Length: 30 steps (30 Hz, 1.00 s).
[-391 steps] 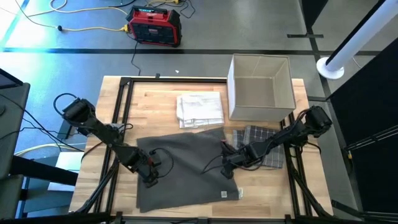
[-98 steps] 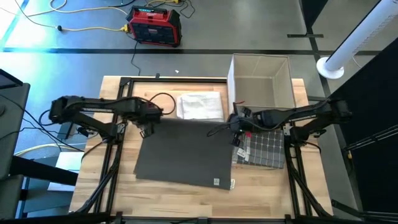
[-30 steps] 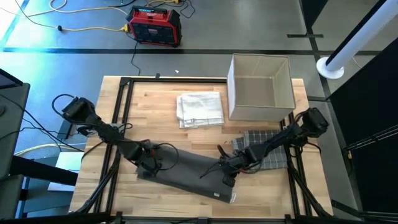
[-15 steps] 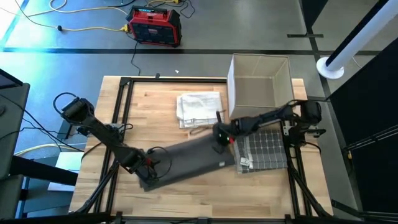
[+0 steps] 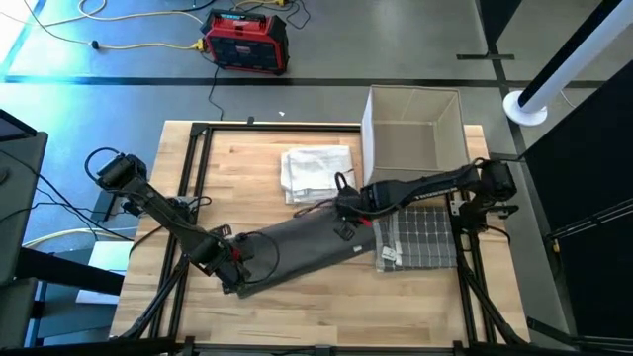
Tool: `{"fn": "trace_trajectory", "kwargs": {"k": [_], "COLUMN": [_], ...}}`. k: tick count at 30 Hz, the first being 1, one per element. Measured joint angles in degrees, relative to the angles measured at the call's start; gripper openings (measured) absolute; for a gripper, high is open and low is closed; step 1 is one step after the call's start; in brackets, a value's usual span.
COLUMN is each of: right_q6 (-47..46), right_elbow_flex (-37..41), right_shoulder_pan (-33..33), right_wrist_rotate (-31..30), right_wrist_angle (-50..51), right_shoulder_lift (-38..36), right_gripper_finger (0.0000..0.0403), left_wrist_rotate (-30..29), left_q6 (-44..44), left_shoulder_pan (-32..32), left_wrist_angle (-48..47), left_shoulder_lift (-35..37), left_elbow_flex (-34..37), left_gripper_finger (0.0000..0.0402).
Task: Fold towel
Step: Fold the gray towel
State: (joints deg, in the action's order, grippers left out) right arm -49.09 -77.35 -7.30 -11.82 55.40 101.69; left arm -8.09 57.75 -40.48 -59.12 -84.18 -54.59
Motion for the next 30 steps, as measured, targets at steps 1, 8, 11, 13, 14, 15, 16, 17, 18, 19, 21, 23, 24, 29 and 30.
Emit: {"fn": "trace_trajectory", "kwargs": {"k": [1, 8, 11, 13, 14, 15, 16, 17, 18, 19, 21, 23, 24, 29, 30], "right_q6": [-1.4, -8.3, -9.0, -8.9, -9.0, -9.0, -8.9, -8.6, -8.3, -7.9, -7.8, -7.9, -7.9, -4.9, -4.4], "right_elbow_flex": [0.4, 6.1, 9.1, 11.2, 12.3, 13.3, 14.2, 15.1, 15.9, 16.6, 17.5, 17.8, 17.8, 17.7, 17.6], "right_shoulder_pan": [0.1, 3.0, 4.4, 5.5, 5.9, 6.2, 6.6, 6.9, 7.2, 7.4, 7.4, 7.4, 7.4, 7.3, 7.3], "right_wrist_rotate": [0.0, 0.7, 1.2, 1.7, 1.9, 1.9, 1.8, 1.8, 1.9, 1.9, 1.9, 1.4, 1.2, 2.0, 2.2], "right_wrist_angle": [-0.1, -1.4, -3.6, -5.9, -7.4, -8.7, -9.8, -11.5, -13.8, -15.7, -17.4, -18.3, -18.2, -19.5, -19.8], "right_shoulder_lift": [0.0, 0.6, 0.6, 0.6, 0.6, 0.6, 0.6, 0.6, 0.6, 0.6, 0.8, 1.3, 1.7, 3.1, 3.3], "right_gripper_finger": [0.0032, 0.0136, 0.0179, 0.0194, 0.0198, 0.02, 0.0201, 0.0201, 0.0201, 0.0199, 0.0195, 0.0188, 0.0183, 0.0107, 0.0079], "left_wrist_rotate": [0.0, -1.1, -2.4, -3.0, -3.1, -3.2, -3.3, -3.8, -4.5, -5.0, -5.6, -5.3, -4.8, -3.3, -3.2], "left_q6": [0.6, 2.8, 3.1, 3.1, 3.2, 3.4, 3.8, 4.4, 5.0, 5.5, 6.9, 8.6, 9.5, 15.7, 16.8], "left_shoulder_pan": [-0.4, -4.4, -6.3, -7.7, -8.2, -8.7, -9.1, -9.6, -10.1, -10.4, -11.0, -11.4, -11.5, -12.4, -12.5], "left_wrist_angle": [0.0, 1.6, 2.7, 3.9, 4.0, 4.2, 4.3, 4.5, 4.4, 4.6, 5.9, 8.0, 9.7, 17.0, 17.4], "left_shoulder_lift": [0.0, 0.0, 0.0, 0.0, 0.0, -0.3, -0.5, -0.7, -0.9, -1.1, -2.0, -2.4, -2.5, -3.0, -3.0], "left_elbow_flex": [0.5, 2.3, 2.4, 2.4, 2.4, 2.4, 2.4, 2.4, 2.4, 2.4, 2.9, 4.4, 5.5, 10.9, 11.4], "left_gripper_finger": [0.003, 0.003, 0.003, 0.0029, 0.0027, 0.0023, 0.0019, 0.0015, 0.001, 0.0006, 0.0002, 0.0002, 0.0002, 0.0, 0.0]}}
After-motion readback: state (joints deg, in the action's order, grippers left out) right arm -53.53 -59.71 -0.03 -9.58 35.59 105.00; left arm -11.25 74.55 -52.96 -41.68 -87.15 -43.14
